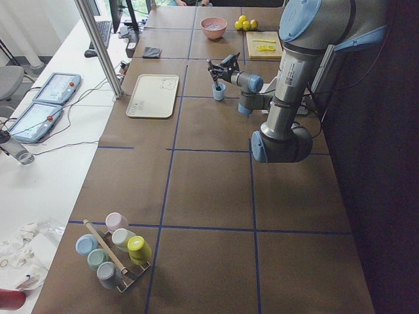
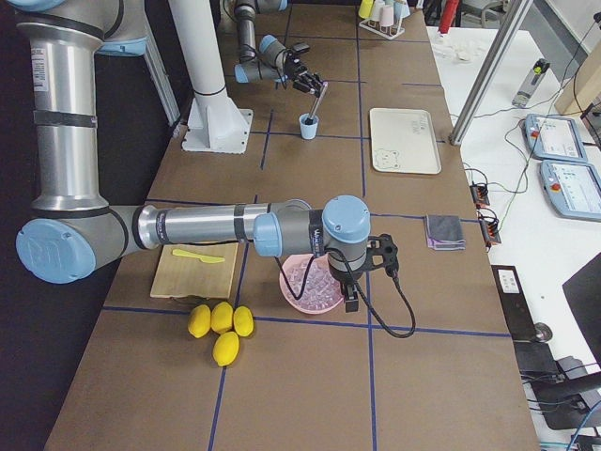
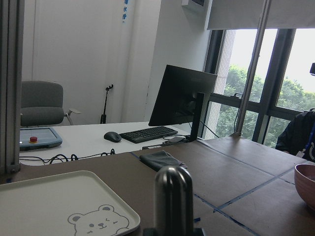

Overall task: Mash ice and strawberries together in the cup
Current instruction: 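Lower the pestle into the cup and press down on the contents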

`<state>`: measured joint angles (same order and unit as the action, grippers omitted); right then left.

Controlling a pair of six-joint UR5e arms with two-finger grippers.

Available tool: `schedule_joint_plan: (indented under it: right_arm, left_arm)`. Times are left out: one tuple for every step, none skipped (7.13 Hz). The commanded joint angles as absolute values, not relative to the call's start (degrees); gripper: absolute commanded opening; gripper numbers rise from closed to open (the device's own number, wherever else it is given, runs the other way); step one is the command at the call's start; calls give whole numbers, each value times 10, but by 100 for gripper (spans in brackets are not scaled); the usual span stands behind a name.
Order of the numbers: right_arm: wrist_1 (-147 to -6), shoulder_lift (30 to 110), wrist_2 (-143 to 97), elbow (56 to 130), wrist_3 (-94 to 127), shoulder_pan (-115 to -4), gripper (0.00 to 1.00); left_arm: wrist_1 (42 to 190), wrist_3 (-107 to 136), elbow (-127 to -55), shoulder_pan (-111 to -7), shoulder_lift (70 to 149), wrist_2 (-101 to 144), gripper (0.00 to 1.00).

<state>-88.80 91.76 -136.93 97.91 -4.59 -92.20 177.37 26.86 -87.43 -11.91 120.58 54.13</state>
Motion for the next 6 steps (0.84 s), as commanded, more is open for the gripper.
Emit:
schedule_joint_plan:
  right_arm:
    - [-889, 919, -1369, 980, -47, -923, 99]
    - [-889, 920, -1369, 981, -48, -923, 99]
    - [-888, 920, -1369, 981, -49, -923, 99]
    - [-889, 921, -1370, 982, -51, -923, 99]
    - [-888, 922, -1371, 983, -51, -923, 99]
    - [-889, 923, -1371, 983, -52, -923, 99]
  left_arm:
    - [1774, 269, -874, -119, 1207, 536, 0]
    - [1775, 269, -876, -119, 1207, 536, 0]
    - [1775, 271, -895, -120, 1206, 537, 0]
    - [1767, 269, -929, -120, 1198, 537, 0]
    - [1765, 265, -952, -122, 1197, 538, 0]
    - [1759, 264, -974, -126, 1194, 539, 0]
